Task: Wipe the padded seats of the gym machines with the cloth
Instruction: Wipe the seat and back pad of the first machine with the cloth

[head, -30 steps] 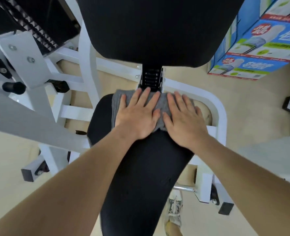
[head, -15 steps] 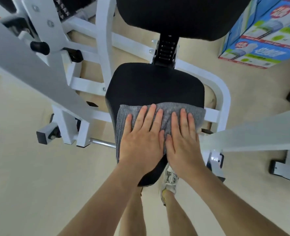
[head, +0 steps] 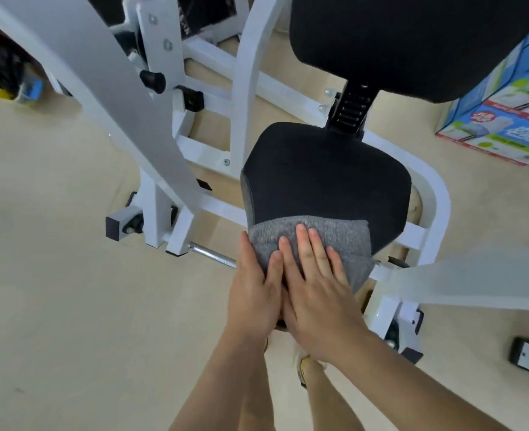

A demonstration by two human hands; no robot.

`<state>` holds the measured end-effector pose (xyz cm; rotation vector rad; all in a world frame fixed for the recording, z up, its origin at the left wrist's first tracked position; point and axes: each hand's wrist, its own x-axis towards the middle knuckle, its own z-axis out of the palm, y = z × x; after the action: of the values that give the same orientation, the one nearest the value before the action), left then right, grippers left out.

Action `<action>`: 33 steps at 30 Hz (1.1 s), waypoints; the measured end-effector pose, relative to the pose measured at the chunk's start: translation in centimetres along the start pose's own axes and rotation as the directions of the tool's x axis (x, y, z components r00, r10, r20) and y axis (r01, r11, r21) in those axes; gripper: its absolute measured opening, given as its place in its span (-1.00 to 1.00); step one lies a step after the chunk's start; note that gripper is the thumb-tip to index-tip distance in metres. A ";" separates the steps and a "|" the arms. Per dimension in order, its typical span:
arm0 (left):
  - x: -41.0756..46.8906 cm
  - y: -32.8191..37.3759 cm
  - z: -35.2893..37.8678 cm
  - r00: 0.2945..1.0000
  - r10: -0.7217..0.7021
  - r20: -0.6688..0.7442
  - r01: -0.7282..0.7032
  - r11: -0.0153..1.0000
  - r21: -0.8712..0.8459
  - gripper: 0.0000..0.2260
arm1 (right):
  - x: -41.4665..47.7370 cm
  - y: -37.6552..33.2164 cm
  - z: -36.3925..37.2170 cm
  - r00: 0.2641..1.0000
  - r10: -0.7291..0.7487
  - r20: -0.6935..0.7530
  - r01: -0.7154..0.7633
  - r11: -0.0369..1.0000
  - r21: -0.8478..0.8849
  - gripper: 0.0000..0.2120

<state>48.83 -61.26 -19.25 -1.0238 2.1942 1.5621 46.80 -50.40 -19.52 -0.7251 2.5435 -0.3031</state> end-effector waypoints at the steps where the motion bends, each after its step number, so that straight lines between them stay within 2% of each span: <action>1: 1.0 0.0 -0.2 1.000 -0.008 0.017 0.009 0.997 -0.071 -0.74 | 0.8 -0.1 -0.1 1.000 -0.015 -0.002 0.015 1.000 -0.014 -0.40; 3: 2.6 -0.3 -0.6 0.999 0.008 0.038 -0.003 0.992 -0.124 -0.84 | 2.1 0.0 -0.3 0.999 -0.043 0.001 0.043 0.999 -0.028 -0.39; 5: 4.0 -0.6 -0.9 0.997 0.030 0.072 -0.019 0.989 -0.147 -0.81 | 3.4 0.0 -0.6 0.998 -0.055 0.000 0.055 0.998 -0.017 -0.39; 8: 6.5 -0.1 -1.2 0.994 -0.025 0.111 0.042 0.987 -0.152 -0.72 | 5.6 -0.1 -0.9 0.998 -0.058 0.010 0.058 0.998 -0.020 -0.37; 12: 10.7 1.0 -1.5 0.976 -0.179 0.125 0.195 0.972 -0.131 -0.34 | 9.6 0.2 -1.4 0.999 -0.041 0.032 0.041 0.999 -0.016 -0.31; 13: 11.7 1.3 -1.6 0.968 -0.216 0.124 0.232 0.964 -0.132 -0.30 | 10.7 0.3 -1.5 0.999 -0.028 0.037 0.029 0.999 -0.015 -0.31; 17: 15.4 3.9 -1.9 0.964 -0.251 0.085 0.260 0.958 -0.120 -0.53 | 14.9 0.7 -1.9 0.999 0.011 0.043 -0.011 1.000 -0.008 -0.33; 22: 22.0 7.0 -2.2 0.969 -0.236 0.077 0.233 0.971 0.047 -0.57 | 21.1 1.3 -2.7 0.994 0.088 0.063 -0.090 0.996 0.026 -0.39; 26: 24.4 8.1 -2.1 0.965 -0.218 0.147 0.225 0.974 -0.030 -0.70 | 24.8 1.9 -3.0 0.993 0.115 0.021 -0.116 0.992 0.049 -0.45; 29: 22.8 6.9 -2.3 0.957 -0.206 0.205 0.233 0.966 -0.114 -0.66 | 23.1 1.5 -3.4 0.994 0.106 0.012 -0.107 0.987 0.123 -0.46; 31: 20.0 5.6 -2.9 0.964 -0.158 0.216 0.192 0.971 -0.146 -0.62 | 18.4 0.7 -2.9 0.996 0.086 0.017 -0.088 0.979 0.184 -0.45; 33: 16.2 4.0 -3.2 0.974 -0.098 0.204 0.119 0.989 -0.093 -0.64 | 12.9 -0.3 -2.6 0.996 0.084 0.030 -0.088 0.976 0.202 -0.43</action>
<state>35.07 -69.81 -24.48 -0.9529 1.9098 1.6661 35.95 -57.47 -22.09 -0.5366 2.4698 -0.5138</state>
